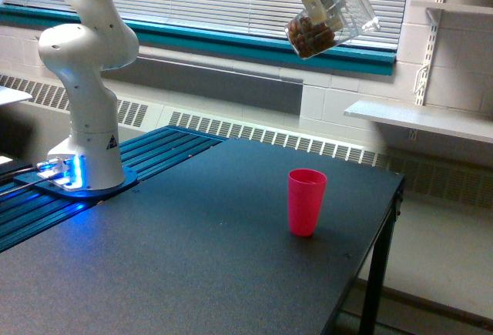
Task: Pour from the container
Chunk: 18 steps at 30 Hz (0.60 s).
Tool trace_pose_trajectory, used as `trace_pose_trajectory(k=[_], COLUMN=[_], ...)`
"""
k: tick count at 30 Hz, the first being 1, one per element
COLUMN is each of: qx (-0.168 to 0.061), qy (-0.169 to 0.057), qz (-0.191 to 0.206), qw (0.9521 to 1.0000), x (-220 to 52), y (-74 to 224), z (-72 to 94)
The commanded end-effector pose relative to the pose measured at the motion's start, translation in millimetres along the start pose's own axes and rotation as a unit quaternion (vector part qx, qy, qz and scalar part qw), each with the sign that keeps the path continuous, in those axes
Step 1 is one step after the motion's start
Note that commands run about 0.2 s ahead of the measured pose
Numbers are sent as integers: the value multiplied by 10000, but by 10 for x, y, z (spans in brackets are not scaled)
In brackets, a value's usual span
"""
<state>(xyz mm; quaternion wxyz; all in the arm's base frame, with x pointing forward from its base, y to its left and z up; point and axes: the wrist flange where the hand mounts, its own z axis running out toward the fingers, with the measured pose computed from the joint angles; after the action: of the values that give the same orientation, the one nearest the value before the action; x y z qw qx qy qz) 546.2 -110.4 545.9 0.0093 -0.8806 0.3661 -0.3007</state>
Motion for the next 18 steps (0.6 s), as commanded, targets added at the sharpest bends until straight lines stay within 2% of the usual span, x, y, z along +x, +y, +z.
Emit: trace_pose_trajectory(k=[1, 7, 18], qx=[-7, -122, -369], qy=[44, 22, -157], qz=[-60, -123, -200], qw=[10000, 9998, 9990], x=[-51, -159, -507], y=[-68, -57, 67], z=[-90, -88, 10])
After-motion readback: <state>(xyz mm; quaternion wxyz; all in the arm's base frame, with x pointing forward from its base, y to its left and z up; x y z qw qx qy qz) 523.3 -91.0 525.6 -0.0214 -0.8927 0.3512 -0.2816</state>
